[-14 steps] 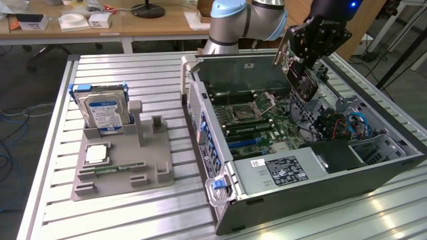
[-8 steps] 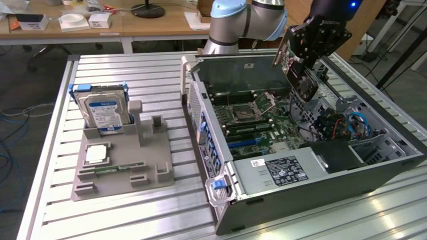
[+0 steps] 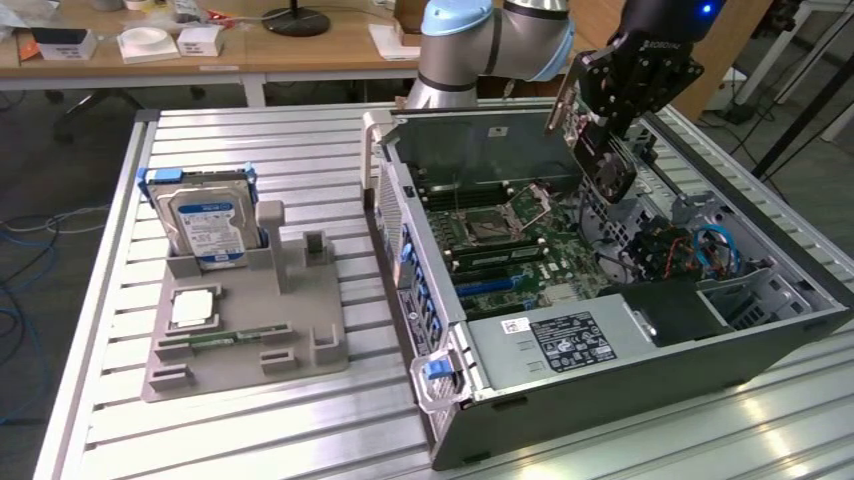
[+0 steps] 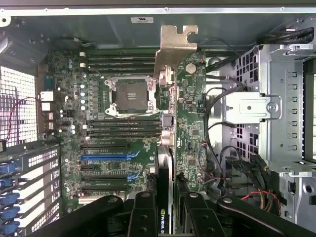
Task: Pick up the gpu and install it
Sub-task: 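Pick up the gpu and move the gpu toward the slot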
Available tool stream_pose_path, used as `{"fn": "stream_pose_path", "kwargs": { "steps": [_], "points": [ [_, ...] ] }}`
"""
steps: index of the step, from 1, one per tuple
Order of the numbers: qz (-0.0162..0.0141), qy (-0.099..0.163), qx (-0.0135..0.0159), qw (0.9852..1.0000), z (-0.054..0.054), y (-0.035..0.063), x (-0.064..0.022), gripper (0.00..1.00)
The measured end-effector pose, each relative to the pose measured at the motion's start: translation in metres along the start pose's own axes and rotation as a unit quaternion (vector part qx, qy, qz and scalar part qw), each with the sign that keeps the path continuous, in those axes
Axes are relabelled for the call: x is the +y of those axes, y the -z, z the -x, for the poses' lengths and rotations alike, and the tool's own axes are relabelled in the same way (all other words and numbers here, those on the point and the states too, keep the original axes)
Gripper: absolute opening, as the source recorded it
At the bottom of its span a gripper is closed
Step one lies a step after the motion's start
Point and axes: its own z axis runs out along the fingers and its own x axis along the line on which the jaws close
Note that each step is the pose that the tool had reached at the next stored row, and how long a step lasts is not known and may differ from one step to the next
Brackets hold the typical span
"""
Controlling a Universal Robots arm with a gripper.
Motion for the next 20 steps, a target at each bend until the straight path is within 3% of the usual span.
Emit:
{"fn": "stream_pose_path", "kwargs": {
  "steps": [8,20],
  "points": [
    [0.0000,0.005,0.0002,1.0000,0.0000,0.0000,0.0000,0.26],
    [0.0002,0.058,0.0024,0.9983,0.0000,-0.0001,0.0000,0.26]
  ]
}}
